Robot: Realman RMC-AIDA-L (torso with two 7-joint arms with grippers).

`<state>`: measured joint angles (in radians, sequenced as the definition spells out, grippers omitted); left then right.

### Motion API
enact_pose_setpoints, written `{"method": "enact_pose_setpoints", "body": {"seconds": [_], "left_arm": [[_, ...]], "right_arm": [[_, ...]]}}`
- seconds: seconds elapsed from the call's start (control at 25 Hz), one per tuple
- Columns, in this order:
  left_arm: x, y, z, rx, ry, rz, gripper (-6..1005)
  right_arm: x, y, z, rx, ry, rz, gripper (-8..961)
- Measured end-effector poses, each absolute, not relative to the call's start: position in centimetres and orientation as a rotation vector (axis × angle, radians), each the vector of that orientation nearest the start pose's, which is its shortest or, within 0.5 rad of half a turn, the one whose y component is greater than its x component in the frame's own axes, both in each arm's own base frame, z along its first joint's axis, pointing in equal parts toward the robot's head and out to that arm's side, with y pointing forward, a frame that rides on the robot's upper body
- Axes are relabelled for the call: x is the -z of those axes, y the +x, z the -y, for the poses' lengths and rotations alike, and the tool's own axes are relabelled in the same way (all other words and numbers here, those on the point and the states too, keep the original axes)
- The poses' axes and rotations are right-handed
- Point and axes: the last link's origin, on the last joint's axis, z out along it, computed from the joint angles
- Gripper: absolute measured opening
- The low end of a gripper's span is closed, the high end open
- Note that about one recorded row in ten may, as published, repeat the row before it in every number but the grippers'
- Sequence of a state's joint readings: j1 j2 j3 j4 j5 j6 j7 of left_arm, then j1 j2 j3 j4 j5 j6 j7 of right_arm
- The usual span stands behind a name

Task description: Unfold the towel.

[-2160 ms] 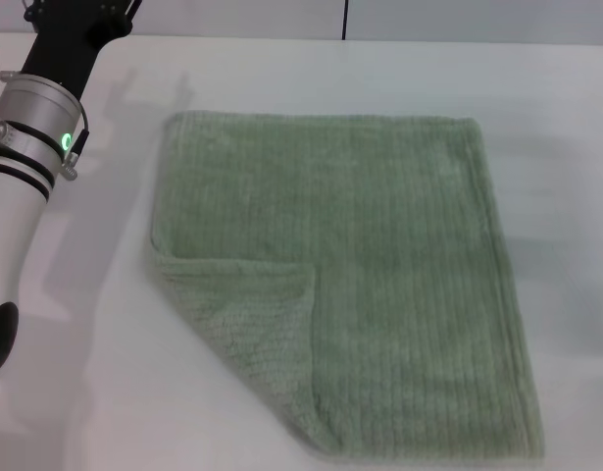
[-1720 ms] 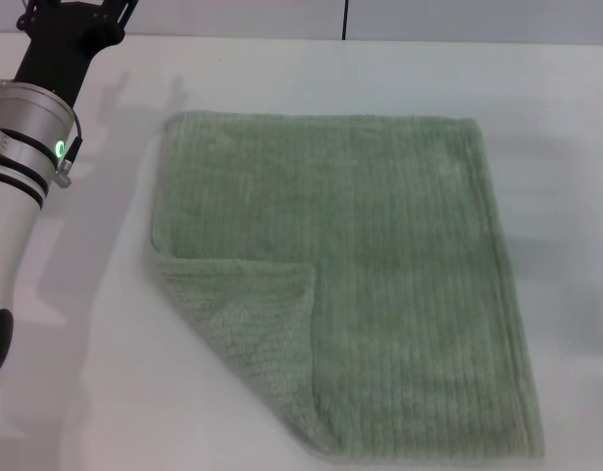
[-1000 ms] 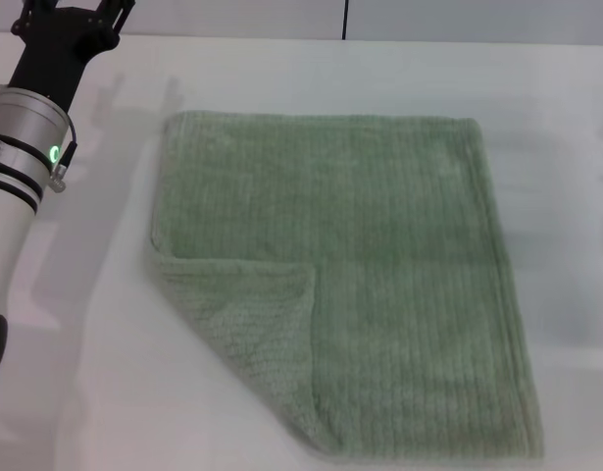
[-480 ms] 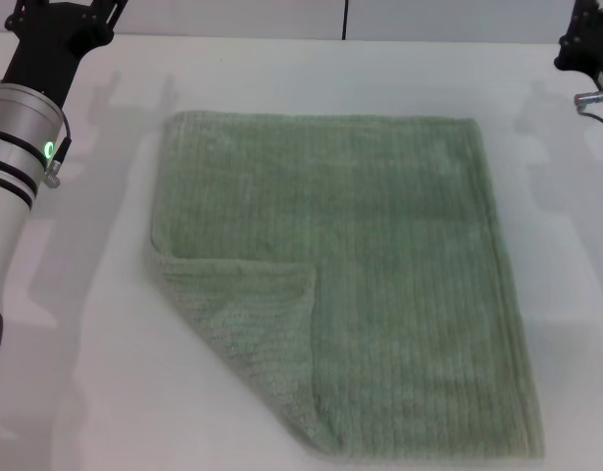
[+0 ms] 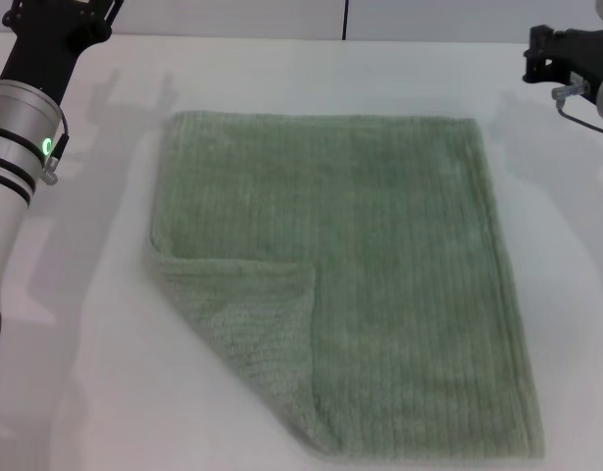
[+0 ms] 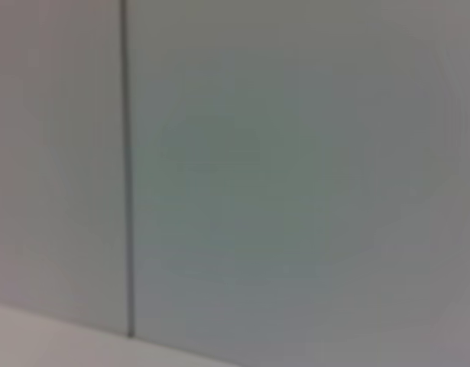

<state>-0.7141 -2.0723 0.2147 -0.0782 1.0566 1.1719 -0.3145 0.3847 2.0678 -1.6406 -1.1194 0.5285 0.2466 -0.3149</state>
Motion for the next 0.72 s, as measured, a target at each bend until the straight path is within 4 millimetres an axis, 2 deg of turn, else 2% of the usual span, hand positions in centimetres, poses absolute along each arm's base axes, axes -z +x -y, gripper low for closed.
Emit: {"method": "enact_pose_setpoints", "body": {"seconds": [0.32, 0.72], "left_arm": [[-0.4, -27.3, -40.2, 0.908, -1.525, 0.592, 794], [-0.3, -27.1, -40.3, 0.914, -1.526, 0.593, 794]], "right_arm": [[-0.1, 20.4, -41.4, -0.138, -2.037, -0.786, -1], [0.6, 19.6, -41.4, 0.037, -2.158, -0.841, 0]]}}
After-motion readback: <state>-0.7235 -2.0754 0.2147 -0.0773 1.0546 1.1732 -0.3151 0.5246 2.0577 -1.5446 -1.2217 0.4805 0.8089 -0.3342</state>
